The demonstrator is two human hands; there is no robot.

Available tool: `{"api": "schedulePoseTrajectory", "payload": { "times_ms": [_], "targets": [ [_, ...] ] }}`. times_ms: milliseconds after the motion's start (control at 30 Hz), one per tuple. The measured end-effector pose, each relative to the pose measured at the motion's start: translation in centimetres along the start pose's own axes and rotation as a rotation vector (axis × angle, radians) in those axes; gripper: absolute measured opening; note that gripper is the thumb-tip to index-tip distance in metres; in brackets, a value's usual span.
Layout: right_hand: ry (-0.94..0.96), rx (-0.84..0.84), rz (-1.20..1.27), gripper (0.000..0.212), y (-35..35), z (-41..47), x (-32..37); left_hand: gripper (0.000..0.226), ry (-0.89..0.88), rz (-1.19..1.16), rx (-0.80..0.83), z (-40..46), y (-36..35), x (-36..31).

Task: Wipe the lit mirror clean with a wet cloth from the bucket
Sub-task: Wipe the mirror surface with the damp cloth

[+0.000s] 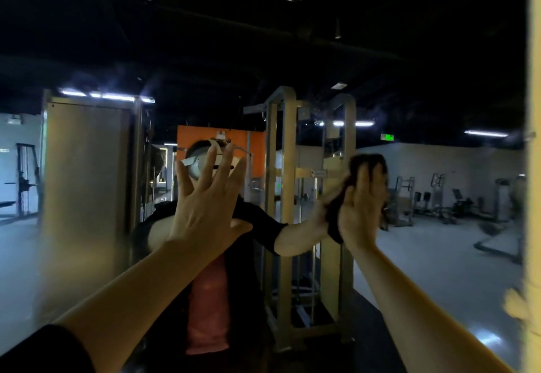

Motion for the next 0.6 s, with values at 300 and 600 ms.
{"api": "schedulePoseTrajectory", "payload": {
  "times_ms": [300, 600],
  "targets": [
    [0.236, 0.168, -0.058, 0.054, -2.4, -5.1, 2.8, 0.093, -0.021, -0.244, -0.1, -1.0, 2.4, 0.9],
    [0.576, 0.453, 0.021, 0.061, -11.2, -11.0, 17.7, 0.124, 0.202, -0.214, -0.097, -8.0, 1.0, 7.7]
  ]
}}
Point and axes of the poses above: each hand's wrist, its own z-axis towards the middle knuckle, its own y-axis out of the back of the hand, x = y × z, the point moved 10 cm from there along z, towards the middle knuckle, and after that the axes turned 9 degrees about z, right-handed, at the moved point
